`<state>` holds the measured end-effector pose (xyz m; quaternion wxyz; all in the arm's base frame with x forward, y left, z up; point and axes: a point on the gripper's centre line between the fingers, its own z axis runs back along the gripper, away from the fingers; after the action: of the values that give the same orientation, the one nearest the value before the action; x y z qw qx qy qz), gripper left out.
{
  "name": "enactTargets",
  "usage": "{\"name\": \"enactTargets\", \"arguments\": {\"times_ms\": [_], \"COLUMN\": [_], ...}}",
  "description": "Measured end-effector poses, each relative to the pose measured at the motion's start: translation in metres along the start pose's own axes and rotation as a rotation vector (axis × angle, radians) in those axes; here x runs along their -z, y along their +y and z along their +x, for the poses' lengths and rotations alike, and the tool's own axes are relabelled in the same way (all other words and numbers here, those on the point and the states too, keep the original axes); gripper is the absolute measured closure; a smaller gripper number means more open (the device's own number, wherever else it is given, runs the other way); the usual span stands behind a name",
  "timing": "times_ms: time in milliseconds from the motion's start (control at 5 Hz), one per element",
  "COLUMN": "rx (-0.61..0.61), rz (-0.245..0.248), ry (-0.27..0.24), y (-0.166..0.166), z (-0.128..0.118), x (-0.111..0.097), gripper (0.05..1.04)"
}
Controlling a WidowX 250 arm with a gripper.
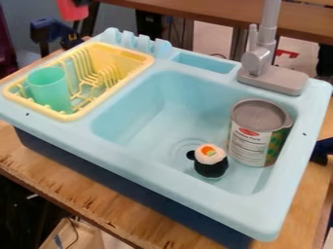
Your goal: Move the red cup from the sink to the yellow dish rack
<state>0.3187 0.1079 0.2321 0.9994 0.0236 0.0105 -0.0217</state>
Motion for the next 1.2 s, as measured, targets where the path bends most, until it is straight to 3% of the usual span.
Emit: {"name": "enactTargets", "arguments": {"times_ms": [200,400,1200], "rx": [-0.032,-0.049,-0.013], "rz": [-0.001,-0.006,-0.069], "ry": [0.041,0.022,0.036], "y": [0.015,0.023,0.022], "z": [0.003,0.011,0.034], "x": [0.023,0.034,0.084], "gripper": [0.972,0.972,0.972]}}
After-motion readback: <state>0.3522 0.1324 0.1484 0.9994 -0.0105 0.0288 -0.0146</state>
